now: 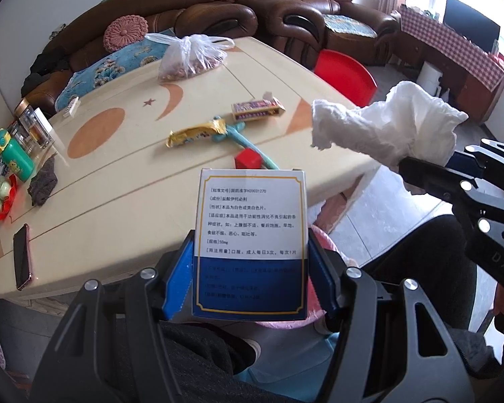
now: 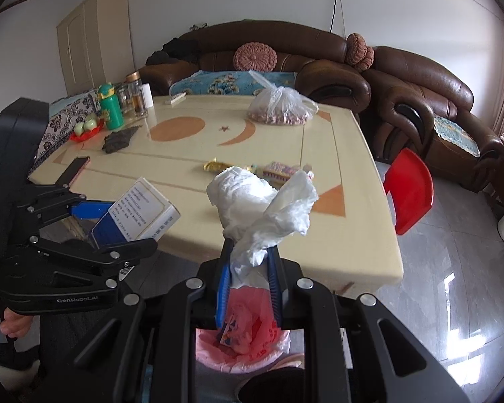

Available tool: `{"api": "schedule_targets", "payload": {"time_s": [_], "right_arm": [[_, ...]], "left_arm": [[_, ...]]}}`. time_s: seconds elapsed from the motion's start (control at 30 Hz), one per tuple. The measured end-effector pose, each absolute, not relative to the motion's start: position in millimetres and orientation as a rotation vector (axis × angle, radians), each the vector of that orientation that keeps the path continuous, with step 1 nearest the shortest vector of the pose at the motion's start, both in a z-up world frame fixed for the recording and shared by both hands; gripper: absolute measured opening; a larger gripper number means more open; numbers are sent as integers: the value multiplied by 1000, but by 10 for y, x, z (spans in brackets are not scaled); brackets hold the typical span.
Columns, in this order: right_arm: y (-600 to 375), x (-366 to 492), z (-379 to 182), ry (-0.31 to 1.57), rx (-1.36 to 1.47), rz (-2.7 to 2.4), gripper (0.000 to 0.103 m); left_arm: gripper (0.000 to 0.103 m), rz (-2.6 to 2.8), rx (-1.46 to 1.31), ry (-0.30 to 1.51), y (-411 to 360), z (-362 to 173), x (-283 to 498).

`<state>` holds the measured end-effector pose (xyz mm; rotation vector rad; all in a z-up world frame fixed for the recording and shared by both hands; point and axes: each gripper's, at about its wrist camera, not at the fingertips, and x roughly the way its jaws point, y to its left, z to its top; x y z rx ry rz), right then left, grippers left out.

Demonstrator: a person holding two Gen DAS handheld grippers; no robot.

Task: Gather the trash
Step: 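Carry the white box in the left tool and tissue in the right tool over the wastebasket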

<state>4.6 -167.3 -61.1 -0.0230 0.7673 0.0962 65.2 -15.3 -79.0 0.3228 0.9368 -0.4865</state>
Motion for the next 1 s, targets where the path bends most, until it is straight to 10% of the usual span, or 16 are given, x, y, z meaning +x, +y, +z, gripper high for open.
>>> {"api": "schedule_targets", "payload": {"time_s": [1.0], "right_arm": [[-1634, 215, -1908, 1072, 25, 137, 20]], "left_arm": [[61, -564, 378, 1153, -314, -1942, 723]]}}
